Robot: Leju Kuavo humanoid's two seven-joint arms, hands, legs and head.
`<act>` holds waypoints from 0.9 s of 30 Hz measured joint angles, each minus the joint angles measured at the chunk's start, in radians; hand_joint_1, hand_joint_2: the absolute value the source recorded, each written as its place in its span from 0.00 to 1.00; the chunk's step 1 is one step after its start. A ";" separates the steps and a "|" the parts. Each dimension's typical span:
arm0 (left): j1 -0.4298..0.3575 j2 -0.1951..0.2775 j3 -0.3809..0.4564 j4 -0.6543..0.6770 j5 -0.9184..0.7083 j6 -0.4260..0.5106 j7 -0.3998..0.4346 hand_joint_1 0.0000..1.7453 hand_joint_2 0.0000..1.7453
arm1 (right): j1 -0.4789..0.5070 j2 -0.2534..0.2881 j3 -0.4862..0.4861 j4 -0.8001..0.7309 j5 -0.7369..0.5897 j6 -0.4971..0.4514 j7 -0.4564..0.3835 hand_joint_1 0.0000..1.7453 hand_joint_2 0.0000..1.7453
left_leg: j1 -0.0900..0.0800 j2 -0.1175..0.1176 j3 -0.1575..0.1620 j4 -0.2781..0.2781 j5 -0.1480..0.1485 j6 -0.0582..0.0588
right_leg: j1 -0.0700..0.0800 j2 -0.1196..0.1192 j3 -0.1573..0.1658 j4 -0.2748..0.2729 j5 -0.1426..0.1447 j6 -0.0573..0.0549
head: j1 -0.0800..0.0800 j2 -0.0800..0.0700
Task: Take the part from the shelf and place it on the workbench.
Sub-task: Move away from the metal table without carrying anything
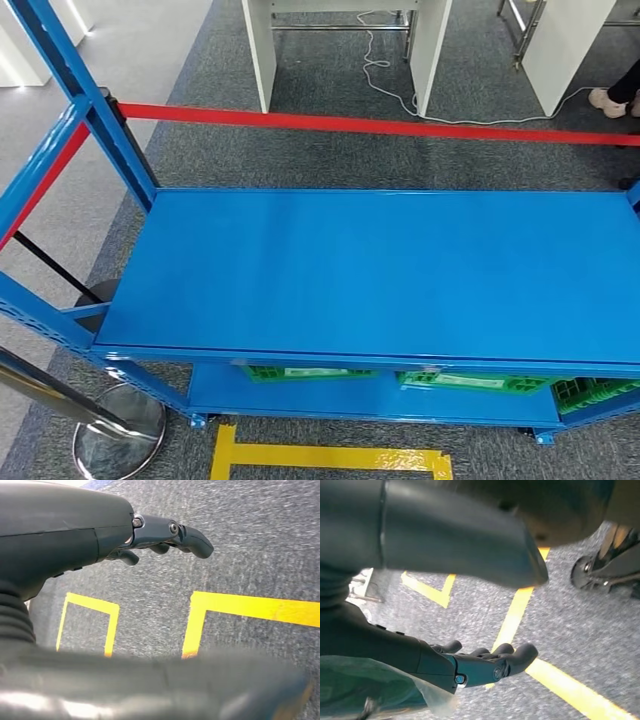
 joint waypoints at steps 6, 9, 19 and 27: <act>-0.002 -0.008 0.001 0.002 0.000 -0.009 0.021 0.00 1.00 | -0.003 -0.001 -0.008 0.000 0.000 -0.009 0.026 0.00 1.00 | 0.016 0.001 0.073 -0.235 0.136 -0.019 | 0.007 0.007 0.024 0.008 -0.028 0.022 | -0.002 0.000; 0.001 -0.008 0.001 0.002 0.000 -0.010 0.022 0.00 1.00 | -0.003 0.000 -0.013 0.000 0.000 -0.009 0.028 0.00 1.00 | 0.012 0.001 0.072 -0.239 0.135 -0.006 | 0.005 0.006 0.027 0.000 -0.024 0.027 | 0.004 0.000; -0.002 -0.008 0.001 0.002 -0.020 -0.010 0.019 0.00 0.00 | -0.003 0.000 -0.016 0.000 0.001 0.006 0.008 0.00 0.00 | 0.008 0.001 0.073 -0.239 0.132 0.000 | 0.001 0.006 0.031 -0.008 -0.022 0.035 | 0.004 0.000; -0.003 -0.008 0.000 0.002 -0.044 -0.014 0.044 0.00 0.00 | -0.003 0.000 -0.017 0.000 0.011 0.034 0.033 0.00 0.00 | 0.008 0.001 0.075 -0.241 0.134 0.001 | 0.002 0.006 0.031 -0.008 -0.022 0.035 | 0.004 0.000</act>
